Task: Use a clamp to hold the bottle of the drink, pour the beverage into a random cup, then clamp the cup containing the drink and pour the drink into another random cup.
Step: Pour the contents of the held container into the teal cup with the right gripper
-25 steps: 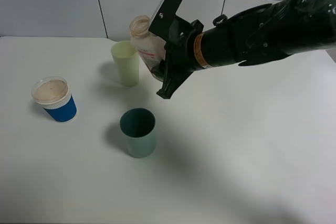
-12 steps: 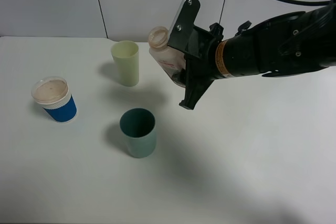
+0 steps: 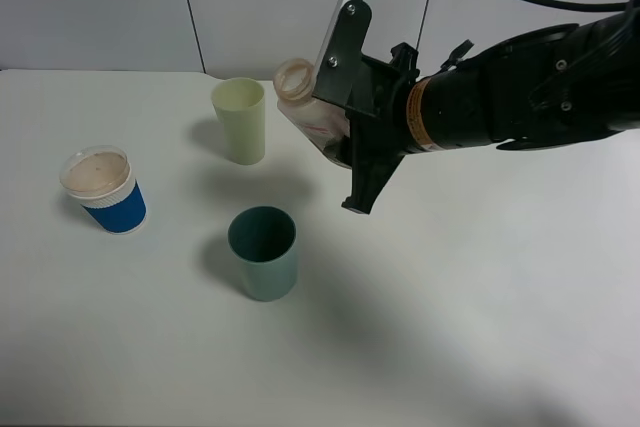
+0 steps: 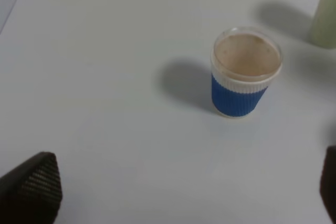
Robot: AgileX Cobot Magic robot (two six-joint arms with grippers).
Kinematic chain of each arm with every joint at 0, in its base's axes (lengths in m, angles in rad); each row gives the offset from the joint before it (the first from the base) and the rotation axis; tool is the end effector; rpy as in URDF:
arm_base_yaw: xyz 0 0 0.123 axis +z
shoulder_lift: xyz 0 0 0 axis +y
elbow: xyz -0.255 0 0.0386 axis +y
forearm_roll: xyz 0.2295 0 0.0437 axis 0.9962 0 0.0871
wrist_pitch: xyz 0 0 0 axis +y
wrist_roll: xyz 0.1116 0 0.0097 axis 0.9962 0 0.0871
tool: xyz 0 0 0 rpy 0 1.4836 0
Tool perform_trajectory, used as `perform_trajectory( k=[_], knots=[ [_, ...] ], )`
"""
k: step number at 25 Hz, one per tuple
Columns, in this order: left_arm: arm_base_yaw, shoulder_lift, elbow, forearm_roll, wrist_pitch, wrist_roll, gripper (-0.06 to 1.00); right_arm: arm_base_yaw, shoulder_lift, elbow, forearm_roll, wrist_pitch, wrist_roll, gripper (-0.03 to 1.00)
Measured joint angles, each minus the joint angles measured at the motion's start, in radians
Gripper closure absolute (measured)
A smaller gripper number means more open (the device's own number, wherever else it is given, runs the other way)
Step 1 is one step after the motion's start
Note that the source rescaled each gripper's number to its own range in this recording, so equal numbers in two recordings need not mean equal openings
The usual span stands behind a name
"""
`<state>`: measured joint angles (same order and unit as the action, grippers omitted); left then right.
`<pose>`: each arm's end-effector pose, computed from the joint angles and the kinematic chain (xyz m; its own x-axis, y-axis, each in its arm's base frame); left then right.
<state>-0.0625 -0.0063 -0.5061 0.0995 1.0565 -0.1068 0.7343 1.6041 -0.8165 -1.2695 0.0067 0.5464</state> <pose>0.0242 0.0082 0.2615 -0.4368 -0.0303 -0.8991 -0.0406 0.9991 -0.0139 0.2421 0.2175 0.1724 0.0814 -0.8179 -0.5696 -0.8170 0.2725 -0.5082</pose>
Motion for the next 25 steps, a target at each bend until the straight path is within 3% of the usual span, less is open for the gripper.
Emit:
perform_trajectory(
  k=[15,25],
  knots=[
    [0.0,0.0,0.0,0.0,0.0,0.0,-0.06,0.04,0.0,0.0,0.038,0.113,-0.257,0.95],
    [0.0,0.0,0.0,0.0,0.0,0.0,-0.06,0.116,0.0,0.0,0.173,0.2,-0.511,0.95]
  ],
)
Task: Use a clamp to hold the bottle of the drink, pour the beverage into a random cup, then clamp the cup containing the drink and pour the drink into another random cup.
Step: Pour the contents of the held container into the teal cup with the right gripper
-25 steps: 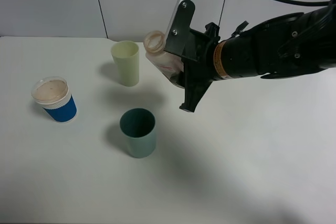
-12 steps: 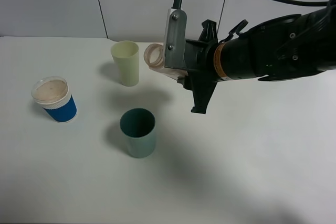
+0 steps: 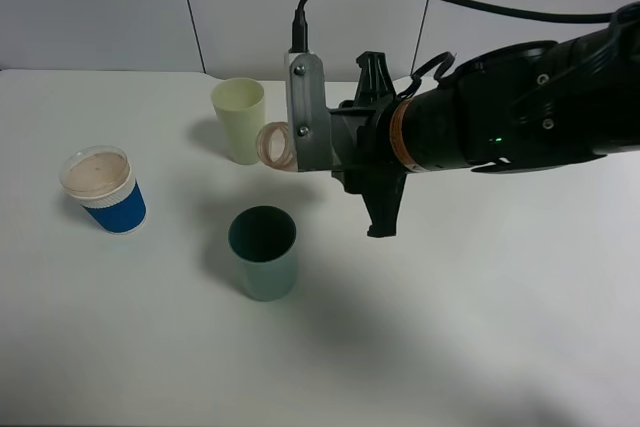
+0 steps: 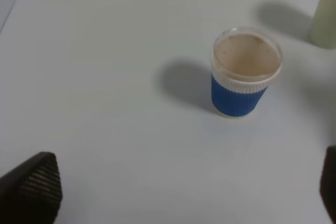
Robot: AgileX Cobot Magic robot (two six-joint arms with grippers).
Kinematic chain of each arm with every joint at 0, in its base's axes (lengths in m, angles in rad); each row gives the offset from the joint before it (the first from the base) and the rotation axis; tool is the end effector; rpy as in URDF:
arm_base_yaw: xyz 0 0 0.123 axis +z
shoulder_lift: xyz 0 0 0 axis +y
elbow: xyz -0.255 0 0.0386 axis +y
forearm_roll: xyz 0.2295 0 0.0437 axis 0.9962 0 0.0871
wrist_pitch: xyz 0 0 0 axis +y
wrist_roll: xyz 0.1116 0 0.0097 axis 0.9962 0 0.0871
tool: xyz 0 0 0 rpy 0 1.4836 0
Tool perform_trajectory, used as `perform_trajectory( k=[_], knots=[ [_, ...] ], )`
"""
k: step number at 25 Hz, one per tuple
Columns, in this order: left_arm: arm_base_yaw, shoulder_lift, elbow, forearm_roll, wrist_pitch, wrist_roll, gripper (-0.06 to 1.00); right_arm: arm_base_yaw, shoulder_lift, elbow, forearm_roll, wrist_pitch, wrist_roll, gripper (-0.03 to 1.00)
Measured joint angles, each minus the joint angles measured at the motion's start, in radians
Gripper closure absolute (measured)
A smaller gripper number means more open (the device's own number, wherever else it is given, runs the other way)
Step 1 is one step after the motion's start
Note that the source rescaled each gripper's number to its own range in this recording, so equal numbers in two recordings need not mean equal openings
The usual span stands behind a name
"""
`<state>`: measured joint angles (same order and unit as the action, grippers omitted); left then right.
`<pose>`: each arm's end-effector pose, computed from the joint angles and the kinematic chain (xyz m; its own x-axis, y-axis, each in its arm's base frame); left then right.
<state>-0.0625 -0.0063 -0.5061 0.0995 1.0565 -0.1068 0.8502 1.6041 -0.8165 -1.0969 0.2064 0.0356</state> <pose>0.0242 0.0082 0.2615 -0.4368 -0.0303 -0.8991 -0.0406 0.9991 -0.0139 0.2246 0.2247 0.1661 0.3352 -0.9128 -0.2335 -0.7337 -0.0974 -0.6724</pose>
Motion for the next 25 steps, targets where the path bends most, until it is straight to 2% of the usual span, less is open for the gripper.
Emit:
perform_trajectory(
  k=[8,19,25],
  knots=[
    [0.0,0.0,0.0,0.0,0.0,0.0,-0.06,0.003,0.0,0.0,0.011,0.044,-0.049,0.95],
    [0.0,0.0,0.0,0.0,0.0,0.0,-0.06,0.02,0.0,0.0,0.037,0.11,-0.201,0.95],
    [0.0,0.0,0.0,0.0,0.0,0.0,-0.06,0.034,0.001,0.0,0.038,0.141,-0.228,0.95]
  ],
)
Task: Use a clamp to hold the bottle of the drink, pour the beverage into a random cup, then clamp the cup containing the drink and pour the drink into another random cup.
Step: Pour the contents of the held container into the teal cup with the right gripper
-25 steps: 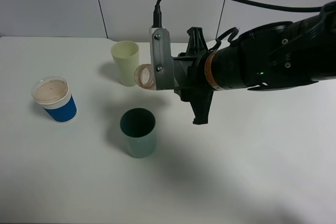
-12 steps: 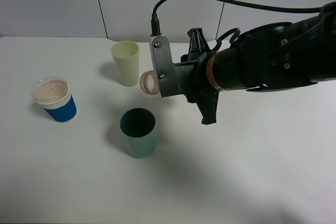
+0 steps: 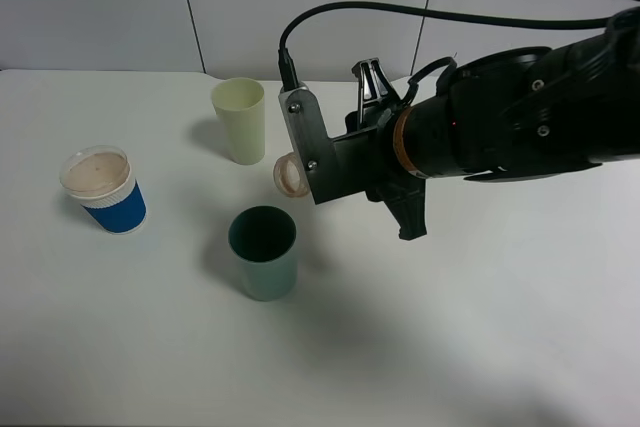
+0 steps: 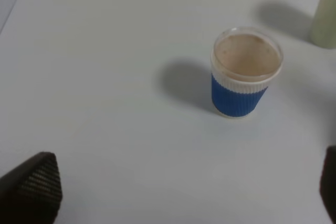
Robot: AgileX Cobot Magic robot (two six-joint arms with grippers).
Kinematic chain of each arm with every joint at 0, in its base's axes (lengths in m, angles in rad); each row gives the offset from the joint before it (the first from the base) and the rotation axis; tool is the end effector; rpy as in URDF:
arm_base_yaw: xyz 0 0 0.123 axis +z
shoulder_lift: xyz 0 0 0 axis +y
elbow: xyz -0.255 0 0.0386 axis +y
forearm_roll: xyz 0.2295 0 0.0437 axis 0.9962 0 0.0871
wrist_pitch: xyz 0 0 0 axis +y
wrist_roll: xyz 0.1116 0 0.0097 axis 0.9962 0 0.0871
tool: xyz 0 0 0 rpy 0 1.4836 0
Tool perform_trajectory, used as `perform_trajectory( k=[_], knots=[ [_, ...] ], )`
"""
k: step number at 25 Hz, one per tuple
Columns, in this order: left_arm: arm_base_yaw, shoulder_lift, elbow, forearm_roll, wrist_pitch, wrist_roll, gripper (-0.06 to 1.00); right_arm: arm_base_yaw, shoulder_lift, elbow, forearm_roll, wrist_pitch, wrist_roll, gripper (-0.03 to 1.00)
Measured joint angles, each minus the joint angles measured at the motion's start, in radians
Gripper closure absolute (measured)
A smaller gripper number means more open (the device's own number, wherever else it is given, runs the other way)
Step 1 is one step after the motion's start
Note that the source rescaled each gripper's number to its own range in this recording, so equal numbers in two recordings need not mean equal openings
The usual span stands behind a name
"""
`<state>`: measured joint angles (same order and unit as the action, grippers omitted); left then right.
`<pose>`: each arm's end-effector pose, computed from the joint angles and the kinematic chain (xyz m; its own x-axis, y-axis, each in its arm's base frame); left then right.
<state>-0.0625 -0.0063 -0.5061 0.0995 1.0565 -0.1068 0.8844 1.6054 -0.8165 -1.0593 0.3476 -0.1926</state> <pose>0.0242 0.0082 0.2615 -0.4368 -0.0303 -0.8991 -0.0406 0.9991 -0.0139 0.2213 0.2175 0.1622 0.4166 -0.9091 -0.0017 -0.6680 -0.3049 -0.6789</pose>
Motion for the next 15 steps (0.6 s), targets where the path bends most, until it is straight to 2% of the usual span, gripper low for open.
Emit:
perform_trajectory(
  k=[15],
  knots=[
    [0.0,0.0,0.0,0.0,0.0,0.0,-0.06,0.007,0.06,-0.026,0.025,0.015,-0.005,0.95]
  ],
)
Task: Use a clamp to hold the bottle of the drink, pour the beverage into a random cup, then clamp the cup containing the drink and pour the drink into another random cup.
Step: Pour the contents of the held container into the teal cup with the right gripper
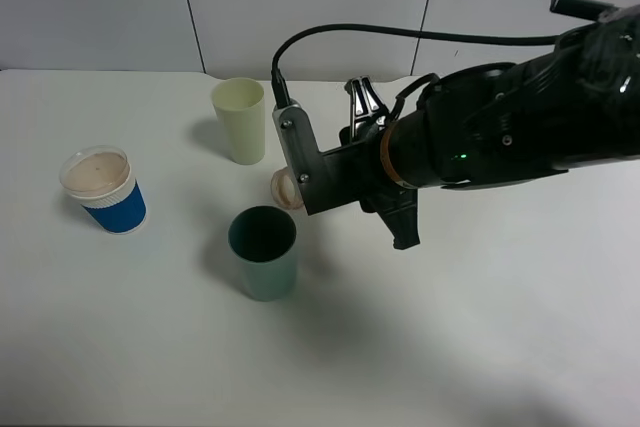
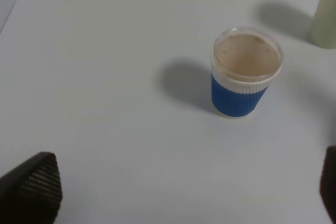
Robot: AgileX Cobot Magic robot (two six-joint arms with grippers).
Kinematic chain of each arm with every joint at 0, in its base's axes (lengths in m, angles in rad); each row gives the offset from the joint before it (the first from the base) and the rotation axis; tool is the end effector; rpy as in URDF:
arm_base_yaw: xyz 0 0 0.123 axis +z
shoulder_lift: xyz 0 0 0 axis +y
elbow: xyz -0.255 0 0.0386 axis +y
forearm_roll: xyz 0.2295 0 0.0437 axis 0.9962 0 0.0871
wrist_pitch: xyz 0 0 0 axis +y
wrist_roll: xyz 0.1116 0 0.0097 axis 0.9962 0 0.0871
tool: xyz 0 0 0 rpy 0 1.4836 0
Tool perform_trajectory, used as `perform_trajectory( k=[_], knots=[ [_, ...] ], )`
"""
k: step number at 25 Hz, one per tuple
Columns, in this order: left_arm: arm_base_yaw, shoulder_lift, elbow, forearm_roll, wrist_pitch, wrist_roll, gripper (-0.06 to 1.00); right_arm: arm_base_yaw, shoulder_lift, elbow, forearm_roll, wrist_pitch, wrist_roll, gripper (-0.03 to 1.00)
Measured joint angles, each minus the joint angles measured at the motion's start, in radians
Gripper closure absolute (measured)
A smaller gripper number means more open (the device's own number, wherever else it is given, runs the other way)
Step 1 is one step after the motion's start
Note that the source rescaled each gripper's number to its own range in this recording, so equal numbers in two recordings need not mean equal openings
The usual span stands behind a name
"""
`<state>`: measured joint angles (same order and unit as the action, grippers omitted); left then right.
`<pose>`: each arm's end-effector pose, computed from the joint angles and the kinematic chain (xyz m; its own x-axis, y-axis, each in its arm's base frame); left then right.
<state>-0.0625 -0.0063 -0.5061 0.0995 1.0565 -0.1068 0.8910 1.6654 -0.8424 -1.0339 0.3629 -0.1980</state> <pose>0.0242 0.0082 0.2615 -0.4368 -0.0303 -0.8991 -0.0406 0.9991 -0.0139 0.2244 0.2231 0.1493 0.4021 -0.9155 0.0114 -0.6948 -0.3132 -0.6474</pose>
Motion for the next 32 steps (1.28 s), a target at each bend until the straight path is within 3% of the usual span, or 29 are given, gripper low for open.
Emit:
perform_trajectory(
  k=[13,23,32],
  knots=[
    [0.0,0.0,0.0,0.001,0.0,0.0,-0.06,0.088,0.108,-0.165,-0.001,0.08,-0.051,0.95],
    [0.0,0.0,0.0,0.001,0.0,0.0,-0.06,0.107,0.113,-0.169,0.002,0.19,-0.099,0.95],
    [0.0,0.0,0.0,0.001,0.0,0.0,-0.06,0.127,0.113,-0.169,0.002,0.201,-0.118,0.95]
  ],
)
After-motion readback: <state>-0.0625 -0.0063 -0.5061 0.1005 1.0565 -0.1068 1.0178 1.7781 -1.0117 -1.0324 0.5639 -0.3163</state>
